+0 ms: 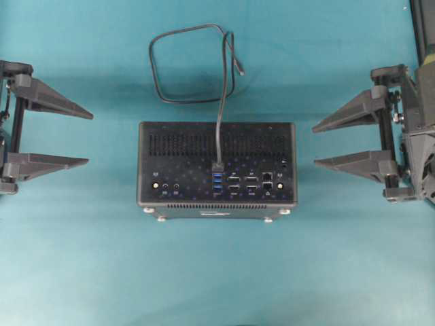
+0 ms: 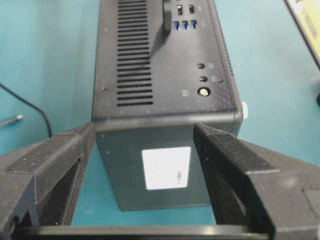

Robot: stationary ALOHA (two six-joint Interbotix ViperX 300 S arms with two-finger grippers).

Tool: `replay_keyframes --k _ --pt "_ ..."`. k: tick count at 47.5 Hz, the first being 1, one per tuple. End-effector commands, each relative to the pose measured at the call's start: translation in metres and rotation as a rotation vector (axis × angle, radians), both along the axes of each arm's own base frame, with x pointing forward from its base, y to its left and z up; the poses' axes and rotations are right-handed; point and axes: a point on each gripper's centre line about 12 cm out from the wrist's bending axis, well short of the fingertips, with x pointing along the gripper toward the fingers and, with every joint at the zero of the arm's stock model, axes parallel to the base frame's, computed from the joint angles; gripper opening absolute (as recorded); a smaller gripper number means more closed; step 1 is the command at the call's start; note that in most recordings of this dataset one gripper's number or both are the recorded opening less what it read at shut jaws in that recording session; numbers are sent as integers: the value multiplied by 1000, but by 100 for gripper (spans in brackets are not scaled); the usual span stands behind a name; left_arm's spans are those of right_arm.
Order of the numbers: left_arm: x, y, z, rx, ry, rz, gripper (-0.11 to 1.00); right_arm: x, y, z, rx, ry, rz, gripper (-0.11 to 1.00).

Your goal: Insert the USB into the PC box with both arms.

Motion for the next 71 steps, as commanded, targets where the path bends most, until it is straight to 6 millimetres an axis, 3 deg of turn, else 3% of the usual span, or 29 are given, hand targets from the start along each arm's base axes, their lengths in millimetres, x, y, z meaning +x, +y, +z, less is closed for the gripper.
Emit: replay_keyframes --k 1,32,71 --pt "2 0 6 -1 -21 -1 80 -2 -2 5 -1 1 -12 62" --pt "2 -1 4 -26 -40 5 80 -2 -2 13 -10 -46 -1 62" --pt "1 0 -2 -26 -29 5 80 -3 -1 3 0 -40 7 62"
